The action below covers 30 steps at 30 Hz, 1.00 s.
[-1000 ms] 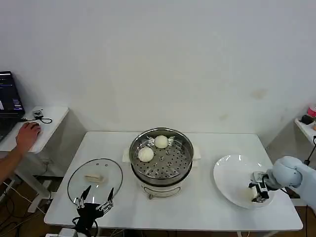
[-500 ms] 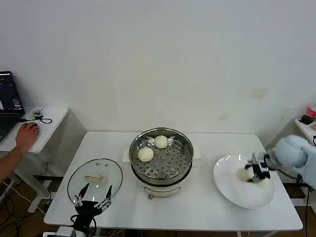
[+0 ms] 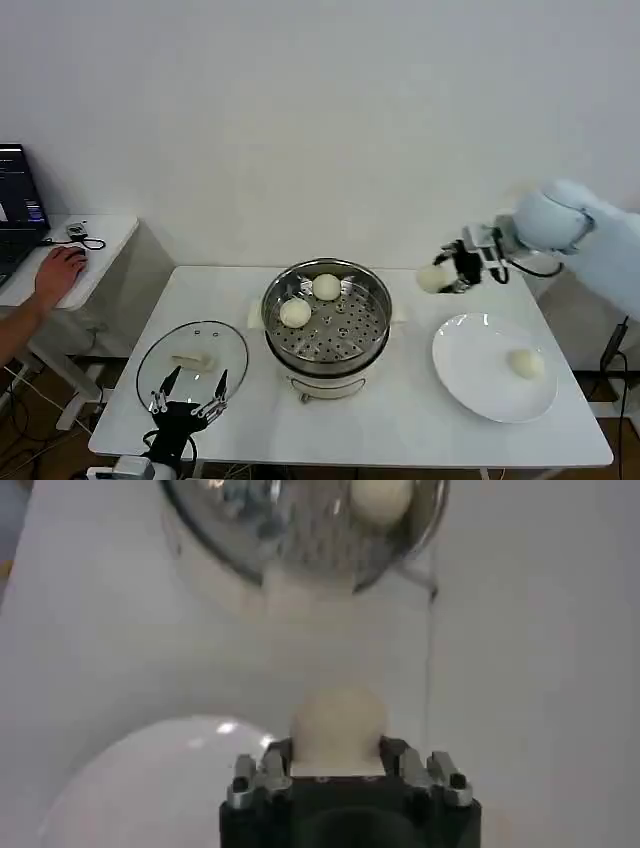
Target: Take steamed baozi put them in steamer then cover it.
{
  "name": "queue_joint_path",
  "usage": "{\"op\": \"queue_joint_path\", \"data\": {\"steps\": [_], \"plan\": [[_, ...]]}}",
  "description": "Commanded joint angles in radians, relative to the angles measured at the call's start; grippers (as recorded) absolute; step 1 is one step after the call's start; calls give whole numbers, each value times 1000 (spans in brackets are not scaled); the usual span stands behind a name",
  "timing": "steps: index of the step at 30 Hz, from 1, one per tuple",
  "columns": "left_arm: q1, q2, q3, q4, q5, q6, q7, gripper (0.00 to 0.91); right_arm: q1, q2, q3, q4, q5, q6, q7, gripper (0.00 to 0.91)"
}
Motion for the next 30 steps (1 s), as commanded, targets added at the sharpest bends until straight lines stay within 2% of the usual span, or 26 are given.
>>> {"op": "queue_joint_path", "data": {"steps": [1, 5, 12, 21, 30], "plan": [[0, -2, -4, -1, 1, 2, 0, 907, 174, 184, -125, 48, 51, -1, -4, 595], [2, 0, -19, -13, 0, 8, 0, 907, 119, 249, -138, 59, 8, 28, -30, 595], [7, -8, -30, -26, 0, 13, 0, 907, 48, 313, -188, 41, -44, 89, -41, 595], [24, -23, -35, -27, 4, 6, 0, 907, -41, 457, -170, -97, -115, 164, -21, 595], [32, -29, -41, -31, 2, 1, 1, 907, -83, 515, -184, -142, -201, 230, -34, 595]]}}
